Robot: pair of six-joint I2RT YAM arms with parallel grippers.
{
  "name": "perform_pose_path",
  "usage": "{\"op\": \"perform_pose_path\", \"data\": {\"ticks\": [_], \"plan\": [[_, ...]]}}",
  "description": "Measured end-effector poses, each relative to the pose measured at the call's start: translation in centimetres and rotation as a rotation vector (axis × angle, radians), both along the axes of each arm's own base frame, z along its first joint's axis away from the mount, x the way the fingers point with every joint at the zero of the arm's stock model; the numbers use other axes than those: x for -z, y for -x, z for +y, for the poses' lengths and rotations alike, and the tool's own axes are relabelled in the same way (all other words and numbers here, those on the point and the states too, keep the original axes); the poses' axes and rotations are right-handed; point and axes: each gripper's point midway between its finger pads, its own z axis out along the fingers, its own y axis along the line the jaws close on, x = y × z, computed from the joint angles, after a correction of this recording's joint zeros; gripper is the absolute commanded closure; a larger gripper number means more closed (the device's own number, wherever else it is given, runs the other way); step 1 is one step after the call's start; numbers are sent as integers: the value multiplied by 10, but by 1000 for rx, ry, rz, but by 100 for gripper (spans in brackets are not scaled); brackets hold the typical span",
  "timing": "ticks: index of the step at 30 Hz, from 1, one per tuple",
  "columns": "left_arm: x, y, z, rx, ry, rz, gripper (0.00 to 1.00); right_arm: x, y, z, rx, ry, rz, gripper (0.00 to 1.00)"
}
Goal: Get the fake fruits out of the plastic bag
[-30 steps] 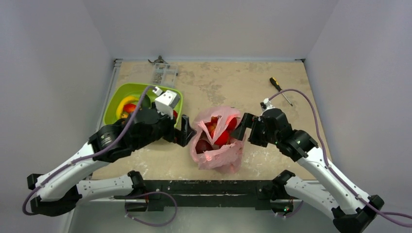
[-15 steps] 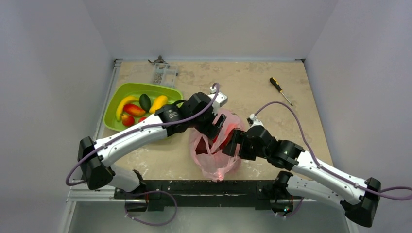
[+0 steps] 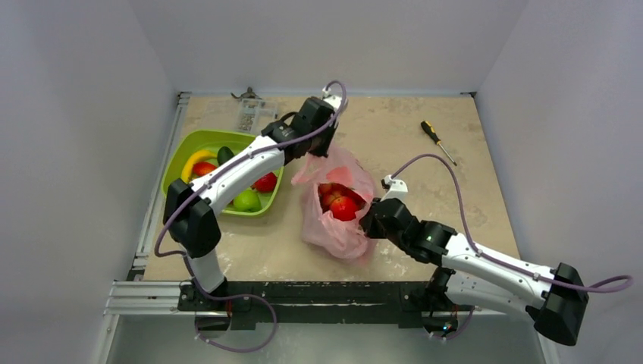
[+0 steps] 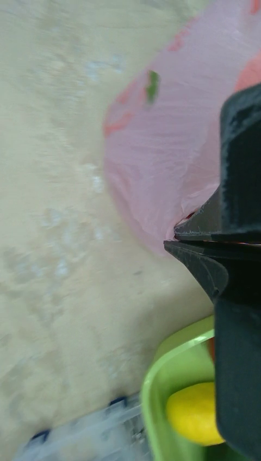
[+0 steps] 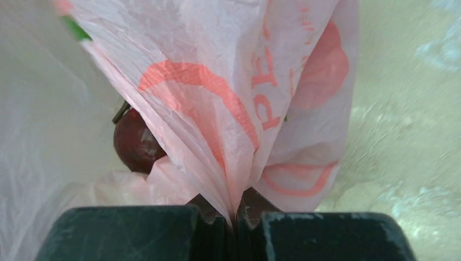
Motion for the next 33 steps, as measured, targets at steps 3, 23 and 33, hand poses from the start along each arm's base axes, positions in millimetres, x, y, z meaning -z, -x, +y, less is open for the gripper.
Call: {"op": "perform_pose_path", "data": {"ticks": [3, 23, 33], "plan": [[-45, -48, -12, -42, 71, -119, 100, -14, -24, -6, 48, 76, -109, 100], [-30, -79, 35, -127, -5, -97, 64, 5, -31, 31, -75, 224, -179, 77], [-126, -19, 84, -183, 103, -136, 13, 27, -18, 38, -46, 213, -116, 41]]}}
